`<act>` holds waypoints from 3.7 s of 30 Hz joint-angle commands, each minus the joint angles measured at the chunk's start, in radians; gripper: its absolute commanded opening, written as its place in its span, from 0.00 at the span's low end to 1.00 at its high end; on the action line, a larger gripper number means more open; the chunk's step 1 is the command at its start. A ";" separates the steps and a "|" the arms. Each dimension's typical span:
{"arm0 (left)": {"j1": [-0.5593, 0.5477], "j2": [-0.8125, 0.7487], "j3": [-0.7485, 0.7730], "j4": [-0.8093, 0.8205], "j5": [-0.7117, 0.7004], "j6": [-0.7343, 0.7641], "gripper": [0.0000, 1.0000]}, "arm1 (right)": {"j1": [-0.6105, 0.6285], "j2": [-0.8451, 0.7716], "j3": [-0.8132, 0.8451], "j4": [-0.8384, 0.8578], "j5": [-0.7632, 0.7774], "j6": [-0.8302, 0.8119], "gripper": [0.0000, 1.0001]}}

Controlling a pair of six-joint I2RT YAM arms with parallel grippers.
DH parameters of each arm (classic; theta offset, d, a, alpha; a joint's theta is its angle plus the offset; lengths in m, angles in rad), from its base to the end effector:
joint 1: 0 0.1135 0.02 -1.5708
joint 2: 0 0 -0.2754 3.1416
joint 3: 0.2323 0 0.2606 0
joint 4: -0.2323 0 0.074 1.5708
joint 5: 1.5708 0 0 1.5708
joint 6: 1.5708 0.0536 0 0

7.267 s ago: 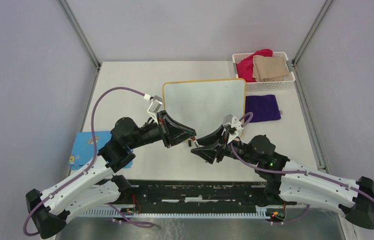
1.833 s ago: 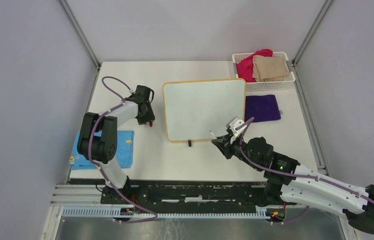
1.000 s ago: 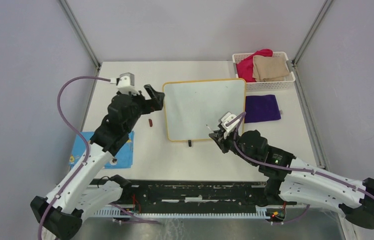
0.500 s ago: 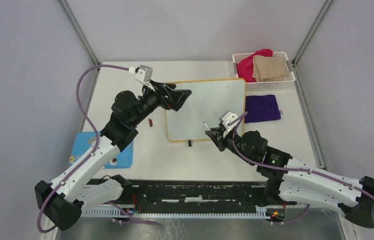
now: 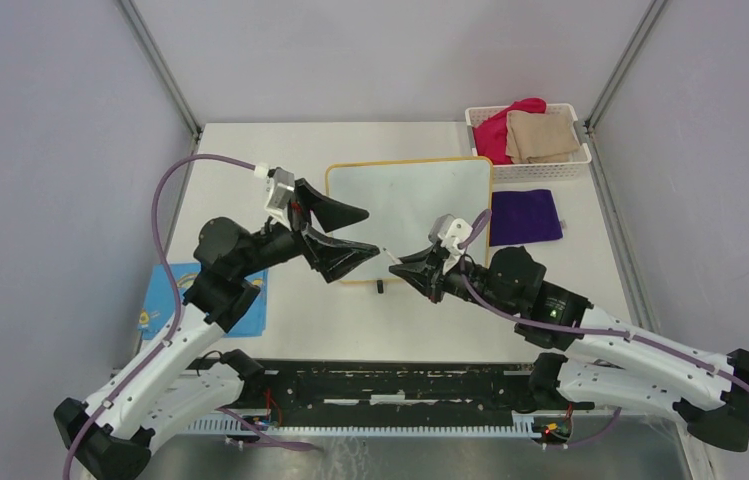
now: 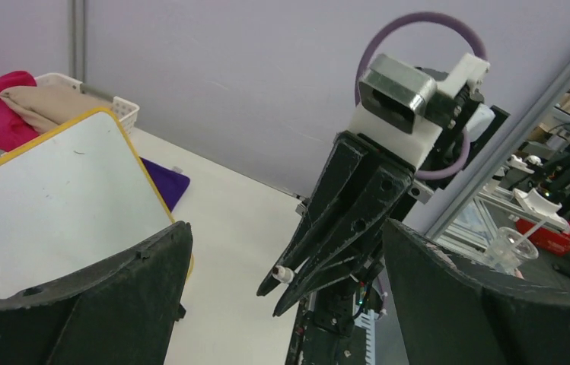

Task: Write a sentence on the whiteboard
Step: Adjust the whiteboard marker.

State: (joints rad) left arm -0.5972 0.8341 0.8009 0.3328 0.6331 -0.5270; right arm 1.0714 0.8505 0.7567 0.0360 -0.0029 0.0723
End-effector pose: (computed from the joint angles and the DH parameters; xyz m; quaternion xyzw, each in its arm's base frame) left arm 0.1495 -0.1400 0.4036 0.2701 0.5550 -0.5639 0.5486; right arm 0.1071 0.1966 0.3491 -0.3492 0.6379 0.3723 0.5766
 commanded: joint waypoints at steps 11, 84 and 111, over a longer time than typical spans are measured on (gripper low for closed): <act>-0.001 -0.063 0.018 -0.108 0.190 -0.028 0.81 | 0.001 0.065 0.126 0.087 -0.256 0.023 0.00; -0.038 -0.153 -0.051 0.098 -0.005 -0.221 0.02 | -0.008 -0.031 -0.008 0.327 -0.136 0.206 0.53; -0.038 -0.134 -0.048 0.159 0.102 -0.264 0.34 | -0.011 0.002 0.020 0.321 -0.228 0.193 0.00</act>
State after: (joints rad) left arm -0.6296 0.6994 0.7456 0.4206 0.6788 -0.7357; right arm 1.0657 0.8410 0.7475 0.3363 -0.2321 0.2726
